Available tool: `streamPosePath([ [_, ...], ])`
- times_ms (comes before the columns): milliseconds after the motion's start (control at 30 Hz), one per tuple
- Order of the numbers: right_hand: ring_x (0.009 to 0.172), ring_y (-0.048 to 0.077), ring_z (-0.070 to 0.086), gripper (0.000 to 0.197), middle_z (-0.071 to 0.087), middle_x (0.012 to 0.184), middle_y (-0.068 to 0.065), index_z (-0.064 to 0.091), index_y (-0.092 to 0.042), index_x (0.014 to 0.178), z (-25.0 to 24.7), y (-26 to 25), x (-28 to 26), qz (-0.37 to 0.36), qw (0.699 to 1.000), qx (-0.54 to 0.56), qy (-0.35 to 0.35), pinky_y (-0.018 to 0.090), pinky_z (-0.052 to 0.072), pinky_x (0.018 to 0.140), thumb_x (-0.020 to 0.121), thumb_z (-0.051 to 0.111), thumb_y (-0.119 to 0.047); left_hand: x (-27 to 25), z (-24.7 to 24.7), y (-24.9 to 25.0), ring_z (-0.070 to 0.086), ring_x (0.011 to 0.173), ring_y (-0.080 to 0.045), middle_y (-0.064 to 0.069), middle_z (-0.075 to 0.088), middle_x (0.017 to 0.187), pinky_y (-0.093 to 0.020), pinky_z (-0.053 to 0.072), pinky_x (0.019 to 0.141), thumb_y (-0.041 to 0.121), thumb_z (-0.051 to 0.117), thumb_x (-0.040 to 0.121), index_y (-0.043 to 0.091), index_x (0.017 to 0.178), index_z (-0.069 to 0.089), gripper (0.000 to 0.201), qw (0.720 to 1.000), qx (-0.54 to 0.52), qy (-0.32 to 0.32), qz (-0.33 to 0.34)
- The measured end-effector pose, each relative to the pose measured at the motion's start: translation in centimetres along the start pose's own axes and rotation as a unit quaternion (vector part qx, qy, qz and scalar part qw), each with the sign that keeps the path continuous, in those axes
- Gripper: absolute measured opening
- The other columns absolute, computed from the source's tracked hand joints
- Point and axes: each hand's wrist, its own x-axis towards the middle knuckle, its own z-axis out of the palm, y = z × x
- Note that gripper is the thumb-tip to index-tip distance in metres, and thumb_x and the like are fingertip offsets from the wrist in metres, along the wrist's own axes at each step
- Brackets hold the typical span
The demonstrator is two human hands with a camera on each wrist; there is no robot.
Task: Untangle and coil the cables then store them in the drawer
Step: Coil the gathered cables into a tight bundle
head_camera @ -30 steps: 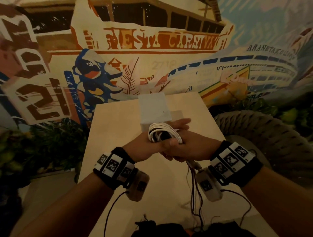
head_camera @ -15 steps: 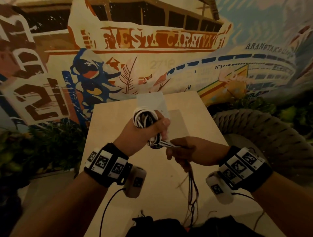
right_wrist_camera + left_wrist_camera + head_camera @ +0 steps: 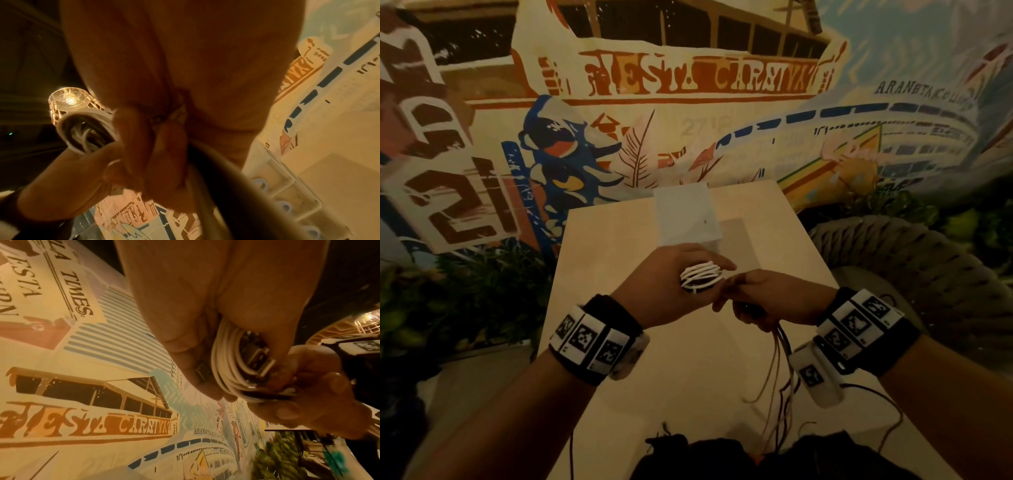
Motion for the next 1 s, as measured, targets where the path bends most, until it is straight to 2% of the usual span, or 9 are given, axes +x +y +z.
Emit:
streamPosePath([
  [133,0.047,0.015,0.037,0.036,0.056,0.065,0.002,0.073,-0.013,0.095,0.0,-0.1,0.2,0.015,0.999,0.037,-0.011,0.027,0.034,0.05,0.107,0.043,-0.029,0.2,-0.3,0.2,0.063,0.117,-0.004,0.015,0.072,0.118,-0.017,0.048,0.099,0.05,0.062,0.095,0.039,0.121,0.068,0.03,0.995,0.083,-0.048,0.025],
  [200,0.045,0.014,0.036,0.042,0.058,0.059,0.001,0.072,-0.014,0.078,-0.1,-0.1,0.2,0.032,0.997,0.074,-0.014,0.028,0.032,0.051,0.106,0.043,-0.023,0.1,0.0,0.1,0.065,0.114,-0.008,0.014,0.073,0.115,0.001,0.025,0.104,0.047,0.061,0.096,0.037,0.119,0.068,0.026,0.987,0.14,-0.06,0.048],
  [267,0.047,0.016,0.038,0.036,0.062,0.064,0.006,0.067,-0.004,0.084,-0.4,0.0,0.4,0.042,0.993,0.11,-0.014,0.03,0.032,0.052,0.105,0.044,-0.021,-0.1,0.3,0.2,0.065,0.114,-0.009,0.011,0.072,0.115,-0.001,0.014,0.103,0.048,0.057,0.096,0.037,0.12,0.065,0.028,0.979,0.185,-0.07,0.055],
  [367,0.052,0.018,0.043,0.034,0.067,0.081,0.015,0.064,0.007,0.104,-0.7,0.3,0.9,0.044,0.991,0.124,-0.007,0.03,0.036,0.053,0.105,0.039,-0.016,-0.2,0.9,0.8,0.069,0.103,-0.014,0.005,0.073,0.11,-0.015,0.036,0.097,0.044,0.059,0.097,0.028,0.122,0.065,0.03,0.968,0.238,-0.061,0.055],
  [533,0.063,0.02,0.054,0.042,0.071,0.1,0.024,0.067,-0.002,0.099,-0.3,-0.4,0.7,0.047,0.994,0.098,-0.032,0.03,0.042,0.061,0.103,0.034,-0.027,0.4,2.3,0.4,0.067,0.106,-0.021,0.005,0.069,0.114,-0.038,0.058,0.087,0.041,0.055,0.097,0.026,0.12,0.06,0.028,0.958,0.262,-0.109,-0.043],
  [633,0.07,0.022,0.06,0.056,0.07,0.107,0.024,0.067,0.001,0.109,-0.8,-0.2,1.1,0.061,0.99,0.088,-0.094,0.03,0.043,0.062,0.091,0.036,-0.041,0.4,3.0,0.5,0.067,0.103,-0.02,0.006,0.068,0.111,-0.037,0.057,0.084,0.041,0.055,0.097,0.028,0.12,0.062,0.027,0.955,0.262,-0.123,-0.059],
  [767,0.084,0.021,0.068,0.057,0.072,0.112,0.014,0.066,0.001,0.12,-0.9,0.2,1.5,0.081,0.986,0.044,-0.138,0.03,0.046,0.069,0.086,0.047,-0.041,-0.1,3.5,1.2,0.07,0.089,-0.013,0.009,0.073,0.095,-0.01,0.044,0.069,0.037,0.062,0.095,0.029,0.106,0.073,0.017,0.962,0.256,-0.097,-0.017],
  [867,0.089,0.018,0.073,0.023,0.075,0.108,0.005,0.072,-0.014,0.107,-0.2,-0.5,1.4,0.081,0.987,-0.075,-0.118,0.032,0.054,0.076,0.093,0.066,-0.031,0.0,3.9,2.2,0.068,0.083,-0.016,0.004,0.072,0.09,-0.024,0.044,0.066,0.038,0.052,0.099,0.026,0.1,0.072,0.024,0.944,0.289,-0.153,-0.042],
  [1000,0.075,0.012,0.073,0.027,0.075,0.081,-0.003,0.078,-0.015,0.099,0.9,-1.3,1.9,0.093,0.966,-0.238,-0.044,0.027,0.06,0.069,0.079,0.082,-0.032,0.3,4.5,2.3,0.069,0.088,-0.02,0.002,0.072,0.093,-0.031,0.054,0.078,0.032,0.053,0.096,0.025,0.1,0.074,0.023,0.927,0.314,-0.196,-0.052],
])
